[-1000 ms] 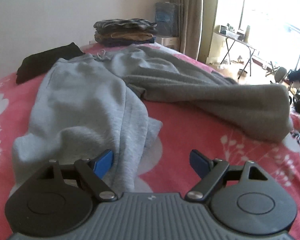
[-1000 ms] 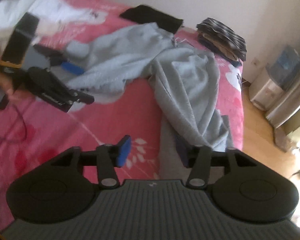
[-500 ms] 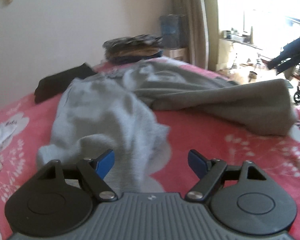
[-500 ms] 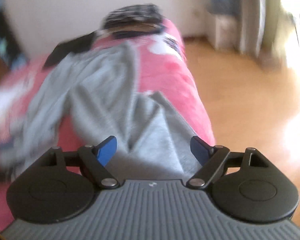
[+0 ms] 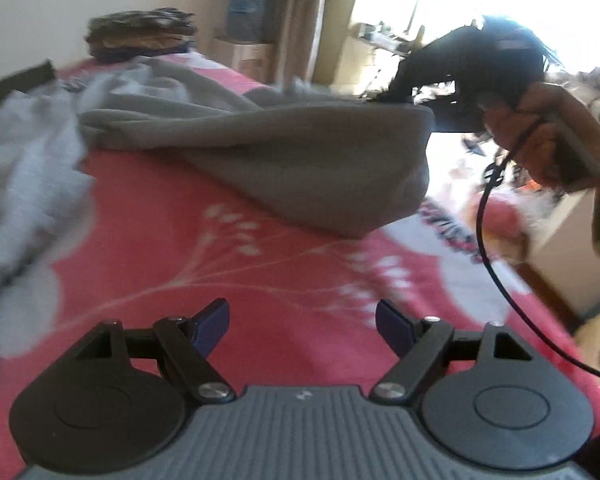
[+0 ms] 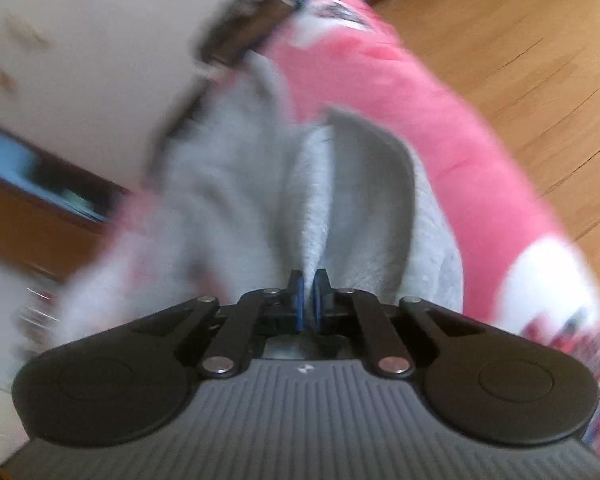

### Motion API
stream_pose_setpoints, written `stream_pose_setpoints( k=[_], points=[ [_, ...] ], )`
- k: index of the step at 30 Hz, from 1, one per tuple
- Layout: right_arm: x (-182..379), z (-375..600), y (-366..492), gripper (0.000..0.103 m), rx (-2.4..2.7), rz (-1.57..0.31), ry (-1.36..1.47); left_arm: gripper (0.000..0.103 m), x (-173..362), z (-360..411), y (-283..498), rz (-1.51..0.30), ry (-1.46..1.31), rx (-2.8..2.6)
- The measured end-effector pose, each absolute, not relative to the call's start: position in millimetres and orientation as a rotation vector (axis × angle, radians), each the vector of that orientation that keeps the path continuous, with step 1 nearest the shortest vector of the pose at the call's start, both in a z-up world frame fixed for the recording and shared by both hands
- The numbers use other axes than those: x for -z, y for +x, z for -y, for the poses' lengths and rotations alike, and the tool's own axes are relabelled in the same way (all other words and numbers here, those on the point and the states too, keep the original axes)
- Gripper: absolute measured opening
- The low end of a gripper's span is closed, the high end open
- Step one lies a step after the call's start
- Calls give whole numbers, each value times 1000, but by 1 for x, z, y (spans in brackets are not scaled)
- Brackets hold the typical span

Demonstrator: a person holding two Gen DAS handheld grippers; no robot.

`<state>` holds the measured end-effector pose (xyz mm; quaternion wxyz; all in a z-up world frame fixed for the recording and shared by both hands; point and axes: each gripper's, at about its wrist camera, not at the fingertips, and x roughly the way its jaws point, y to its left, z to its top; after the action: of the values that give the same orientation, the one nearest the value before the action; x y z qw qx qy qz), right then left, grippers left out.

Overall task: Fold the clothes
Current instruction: 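Grasp the sweatpants leg with the right gripper and fold it toward the left gripper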

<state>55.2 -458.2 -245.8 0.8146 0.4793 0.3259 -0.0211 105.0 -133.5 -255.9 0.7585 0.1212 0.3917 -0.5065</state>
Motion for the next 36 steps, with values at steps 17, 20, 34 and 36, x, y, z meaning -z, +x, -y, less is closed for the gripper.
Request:
stream_pose_setpoints(
  k=[17,20,34,36],
  points=[
    [209,386,-11,62,116,-633,732,79,280,105,165,-1044,-151,1078],
    [218,417,26,73,172,-638,704,76,283,110,161,-1064,-132,1084],
    [278,433,78,6,150,-830,763,66,293,116,158,-1099,-53,1038],
    [271,421,51,5,122,-850,780,66,294,113,163,-1095,-80,1032]
  ],
)
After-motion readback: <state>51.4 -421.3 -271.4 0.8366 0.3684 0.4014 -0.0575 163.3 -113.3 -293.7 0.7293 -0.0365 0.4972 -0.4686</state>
